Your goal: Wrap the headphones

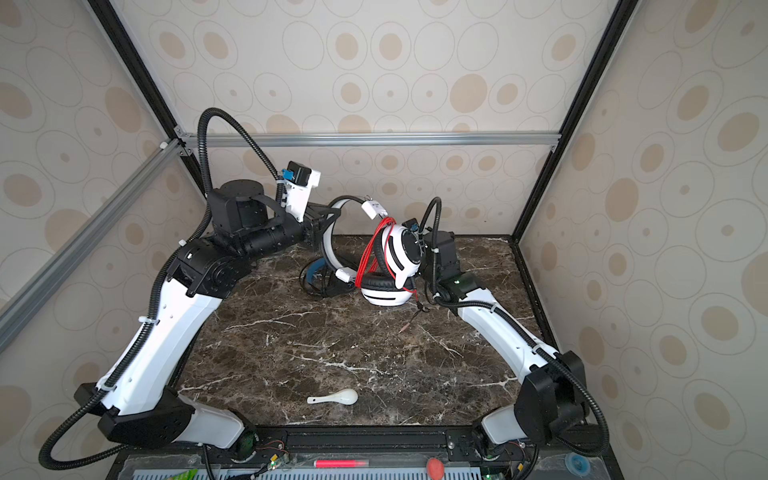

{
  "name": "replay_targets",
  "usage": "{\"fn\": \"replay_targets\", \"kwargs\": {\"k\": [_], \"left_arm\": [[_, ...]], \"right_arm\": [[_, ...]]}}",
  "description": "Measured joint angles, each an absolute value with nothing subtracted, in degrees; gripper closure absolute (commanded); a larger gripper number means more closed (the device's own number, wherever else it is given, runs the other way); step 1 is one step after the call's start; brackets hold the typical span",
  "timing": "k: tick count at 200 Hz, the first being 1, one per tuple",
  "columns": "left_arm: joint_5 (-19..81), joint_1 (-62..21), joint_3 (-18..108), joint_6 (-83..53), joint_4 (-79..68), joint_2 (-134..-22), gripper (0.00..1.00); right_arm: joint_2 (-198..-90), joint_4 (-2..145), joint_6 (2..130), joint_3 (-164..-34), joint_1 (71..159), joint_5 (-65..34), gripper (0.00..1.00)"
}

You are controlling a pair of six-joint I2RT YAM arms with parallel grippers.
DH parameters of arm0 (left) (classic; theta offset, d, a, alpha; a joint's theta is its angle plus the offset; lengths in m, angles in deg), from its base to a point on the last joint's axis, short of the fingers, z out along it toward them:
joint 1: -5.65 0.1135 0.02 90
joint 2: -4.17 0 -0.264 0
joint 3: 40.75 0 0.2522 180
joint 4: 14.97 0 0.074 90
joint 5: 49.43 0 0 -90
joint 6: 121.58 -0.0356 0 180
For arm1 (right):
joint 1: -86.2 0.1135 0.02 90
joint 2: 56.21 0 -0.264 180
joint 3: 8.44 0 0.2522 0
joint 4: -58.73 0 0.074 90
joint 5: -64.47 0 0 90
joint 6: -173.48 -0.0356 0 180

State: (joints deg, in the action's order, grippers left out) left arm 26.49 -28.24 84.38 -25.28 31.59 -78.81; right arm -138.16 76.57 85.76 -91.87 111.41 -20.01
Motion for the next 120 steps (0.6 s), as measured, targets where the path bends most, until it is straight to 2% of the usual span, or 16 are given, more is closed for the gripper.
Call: {"fn": "replay_targets", "kwargs": {"k": [120], "left_arm": [[26.53,-28.21,83.90,-18.70,23.42,-78.63,1.00]], "right_arm": [[-136.04,70.84,81.45,-82.01,111.22,-18.83,0.86]]}}
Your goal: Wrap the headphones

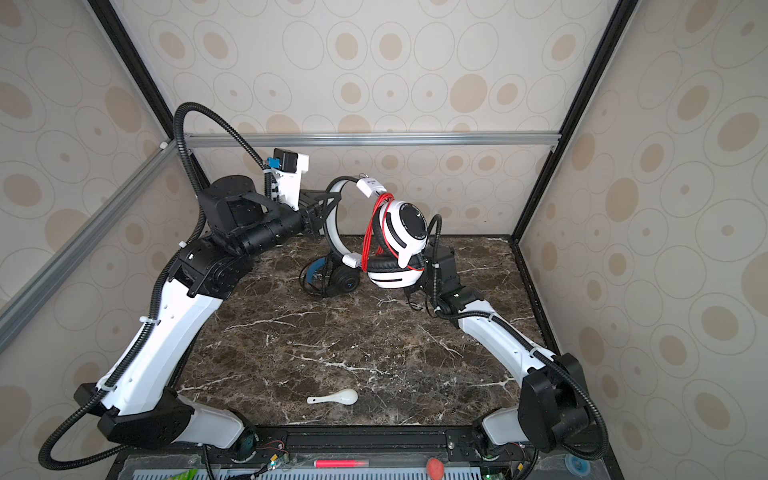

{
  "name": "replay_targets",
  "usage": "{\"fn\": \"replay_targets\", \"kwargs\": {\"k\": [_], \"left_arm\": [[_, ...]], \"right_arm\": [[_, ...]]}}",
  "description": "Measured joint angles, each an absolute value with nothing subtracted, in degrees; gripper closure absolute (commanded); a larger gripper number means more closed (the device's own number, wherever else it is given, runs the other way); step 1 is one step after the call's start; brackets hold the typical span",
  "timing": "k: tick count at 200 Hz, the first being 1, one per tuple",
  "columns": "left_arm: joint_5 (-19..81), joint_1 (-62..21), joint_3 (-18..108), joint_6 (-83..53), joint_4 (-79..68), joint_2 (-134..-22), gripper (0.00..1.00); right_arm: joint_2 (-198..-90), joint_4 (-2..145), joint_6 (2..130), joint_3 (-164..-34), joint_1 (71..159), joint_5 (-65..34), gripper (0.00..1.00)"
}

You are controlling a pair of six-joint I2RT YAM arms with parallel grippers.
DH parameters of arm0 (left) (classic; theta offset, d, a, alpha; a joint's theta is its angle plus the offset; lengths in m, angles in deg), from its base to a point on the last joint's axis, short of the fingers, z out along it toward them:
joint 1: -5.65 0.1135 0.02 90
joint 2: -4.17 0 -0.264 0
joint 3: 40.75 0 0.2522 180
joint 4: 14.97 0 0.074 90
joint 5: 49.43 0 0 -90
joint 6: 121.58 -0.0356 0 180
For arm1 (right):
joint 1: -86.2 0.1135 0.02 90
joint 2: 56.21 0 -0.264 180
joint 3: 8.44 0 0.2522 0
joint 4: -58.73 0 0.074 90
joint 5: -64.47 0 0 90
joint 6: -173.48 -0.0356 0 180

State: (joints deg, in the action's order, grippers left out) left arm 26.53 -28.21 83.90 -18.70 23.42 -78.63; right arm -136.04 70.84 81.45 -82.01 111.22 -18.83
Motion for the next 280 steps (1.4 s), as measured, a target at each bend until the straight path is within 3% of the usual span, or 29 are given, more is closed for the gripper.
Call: {"fn": "replay_targets", "kwargs": {"k": [50,110,219,280], "left_arm": [[27.36,-28.21,83.90,-16.95,20.92,-78.63,1.00],[33.18,-27.82,80.99,-12.75,15.94,-78.43,1.00],[49.42,-27.82,77.76,-4.08,12.66,-79.33,1.00],[54.66,-27.82,78.74,0.89,12.20,-83.66,1.00]], "right_arm": [[-135.80,68.74,79.07,-78.06,111.22,-18.55,0.88],[-135.04,67.10,77.65,-77.03,111.22,-18.44,1.00],[-132.33,71.72,77.06,-77.05,112.02,-26.70,1.00],[-131.71,74.69,77.32,-77.05,117.66,-33.17,1.00]]}}
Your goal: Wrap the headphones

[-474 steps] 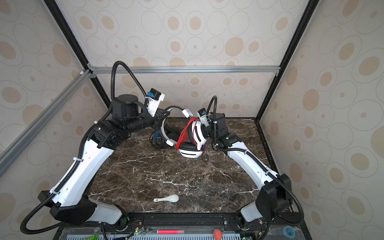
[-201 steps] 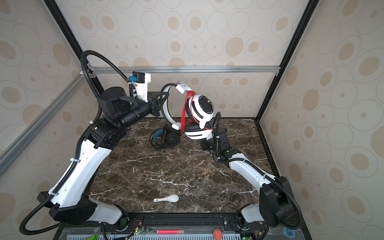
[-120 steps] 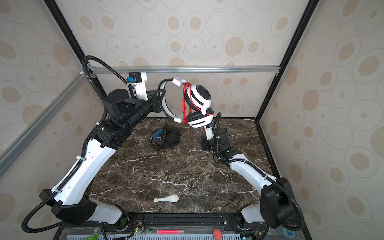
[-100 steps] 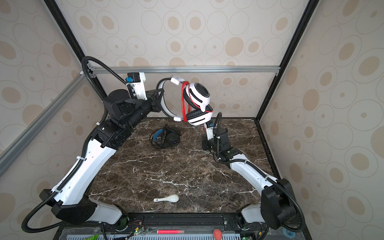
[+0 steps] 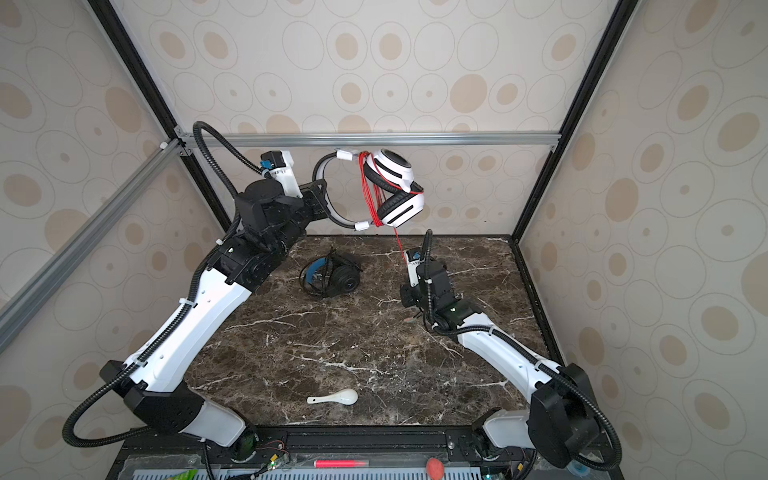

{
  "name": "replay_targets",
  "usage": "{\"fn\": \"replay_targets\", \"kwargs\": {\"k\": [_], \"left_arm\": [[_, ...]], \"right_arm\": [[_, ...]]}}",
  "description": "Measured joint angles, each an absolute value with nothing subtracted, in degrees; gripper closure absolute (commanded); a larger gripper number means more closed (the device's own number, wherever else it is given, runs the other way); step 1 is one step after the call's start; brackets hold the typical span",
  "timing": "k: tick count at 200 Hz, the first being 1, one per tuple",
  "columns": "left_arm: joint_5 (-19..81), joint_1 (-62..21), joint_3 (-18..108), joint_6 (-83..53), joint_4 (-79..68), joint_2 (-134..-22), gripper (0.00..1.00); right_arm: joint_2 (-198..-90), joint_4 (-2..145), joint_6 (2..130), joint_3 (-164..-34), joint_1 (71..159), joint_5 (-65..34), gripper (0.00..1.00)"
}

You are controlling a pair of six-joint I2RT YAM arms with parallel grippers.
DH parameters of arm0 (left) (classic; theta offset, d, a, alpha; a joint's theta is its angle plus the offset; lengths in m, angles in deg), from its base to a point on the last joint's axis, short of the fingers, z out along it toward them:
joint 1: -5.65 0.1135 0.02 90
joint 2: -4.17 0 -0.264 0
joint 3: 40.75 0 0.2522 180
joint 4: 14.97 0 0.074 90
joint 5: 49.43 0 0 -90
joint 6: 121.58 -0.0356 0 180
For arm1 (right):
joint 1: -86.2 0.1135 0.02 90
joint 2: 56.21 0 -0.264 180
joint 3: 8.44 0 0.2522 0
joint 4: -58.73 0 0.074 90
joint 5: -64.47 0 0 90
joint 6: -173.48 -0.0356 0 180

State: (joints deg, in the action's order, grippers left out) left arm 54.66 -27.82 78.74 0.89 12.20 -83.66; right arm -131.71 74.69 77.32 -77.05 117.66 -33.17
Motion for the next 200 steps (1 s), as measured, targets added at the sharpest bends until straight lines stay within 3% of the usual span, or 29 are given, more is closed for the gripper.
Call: {"fn": "replay_targets", "kwargs": {"k": [92,200], "left_arm": [[62.66,-27.82,82.50,1.13,16.16,-87.96,1.00],[73.24,-27.86,67.99,-11.11,15.22,-87.75,1.00]], "right_arm": [[-128.74,76.57,81.24,-76.53,124.61,-38.39,1.00],[-127.41,87.45,92.54,-84.90,128.57,-38.90,1.00]]}}
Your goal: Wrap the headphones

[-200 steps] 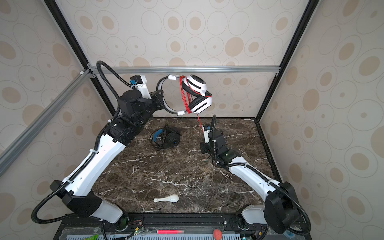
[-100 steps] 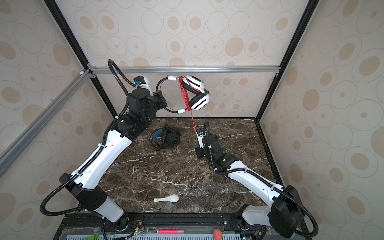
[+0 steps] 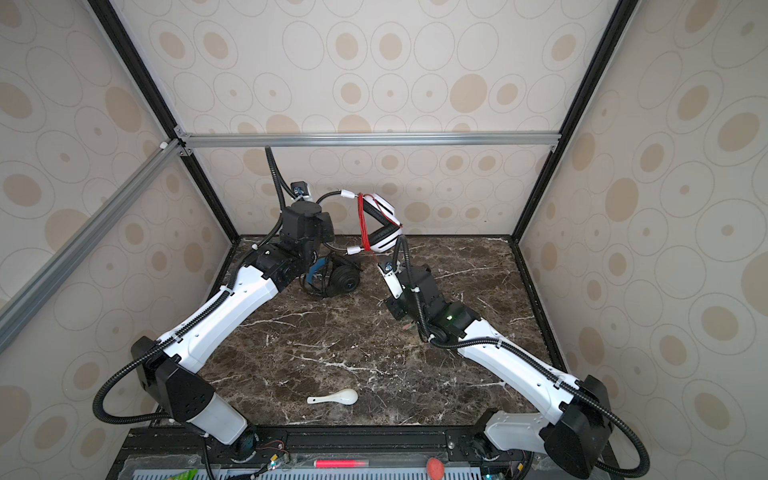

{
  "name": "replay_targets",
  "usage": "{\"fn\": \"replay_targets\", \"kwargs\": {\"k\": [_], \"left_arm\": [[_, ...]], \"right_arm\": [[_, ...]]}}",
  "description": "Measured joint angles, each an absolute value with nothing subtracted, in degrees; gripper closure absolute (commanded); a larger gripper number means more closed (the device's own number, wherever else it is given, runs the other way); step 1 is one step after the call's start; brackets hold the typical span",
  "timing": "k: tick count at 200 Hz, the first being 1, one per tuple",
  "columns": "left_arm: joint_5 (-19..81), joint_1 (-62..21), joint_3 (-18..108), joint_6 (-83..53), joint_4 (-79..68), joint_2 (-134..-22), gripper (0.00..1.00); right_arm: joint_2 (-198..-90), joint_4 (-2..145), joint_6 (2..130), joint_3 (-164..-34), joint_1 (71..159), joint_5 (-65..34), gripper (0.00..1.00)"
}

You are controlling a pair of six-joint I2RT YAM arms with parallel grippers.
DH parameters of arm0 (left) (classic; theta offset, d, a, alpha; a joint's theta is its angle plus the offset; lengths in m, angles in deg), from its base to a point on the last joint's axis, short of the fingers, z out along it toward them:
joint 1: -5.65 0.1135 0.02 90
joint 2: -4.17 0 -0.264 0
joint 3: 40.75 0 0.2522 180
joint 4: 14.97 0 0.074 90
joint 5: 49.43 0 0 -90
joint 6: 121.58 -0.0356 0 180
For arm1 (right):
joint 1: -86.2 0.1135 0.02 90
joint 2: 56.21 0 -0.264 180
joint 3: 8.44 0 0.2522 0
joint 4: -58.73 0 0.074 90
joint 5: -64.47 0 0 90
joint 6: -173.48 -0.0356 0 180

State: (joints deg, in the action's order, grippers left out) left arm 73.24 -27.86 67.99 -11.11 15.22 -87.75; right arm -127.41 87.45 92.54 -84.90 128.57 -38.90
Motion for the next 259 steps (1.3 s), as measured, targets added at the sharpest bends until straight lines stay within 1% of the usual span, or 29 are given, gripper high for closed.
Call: {"fn": "replay_targets", "kwargs": {"k": [41,107,130,176,242,259], "left_arm": [[75.56,-28.94,65.25,-17.32,16.27,-87.72,1.00],[74.92,-32.02,61.60,-24.73,19.11,-86.26,1.00],[73.11,-32.30,57.50,-25.47,19.46,-83.86,1.00],[67.58,-32.34,50.26,-26.22,19.46,-78.94,1.00],[59.84,-32.28,46.59,-30.65,19.04,-75.16,1.00],[58.11,-32.32,45.76,-31.44,19.00,-74.37,1.00]], "right_arm": [[-127.95,91.15,97.98,-90.23,128.59,-39.42,1.00],[-133.31,97.16,110.26,-99.34,128.64,-40.05,1.00],[-135.01,98.40,114.98,-101.20,128.64,-40.95,1.00],[-136.72,101.94,122.83,-102.93,128.64,-40.95,0.96],[-137.05,105.27,127.11,-105.25,128.94,-41.34,0.93],[-137.59,105.57,127.86,-105.70,128.96,-41.96,0.90]]}}
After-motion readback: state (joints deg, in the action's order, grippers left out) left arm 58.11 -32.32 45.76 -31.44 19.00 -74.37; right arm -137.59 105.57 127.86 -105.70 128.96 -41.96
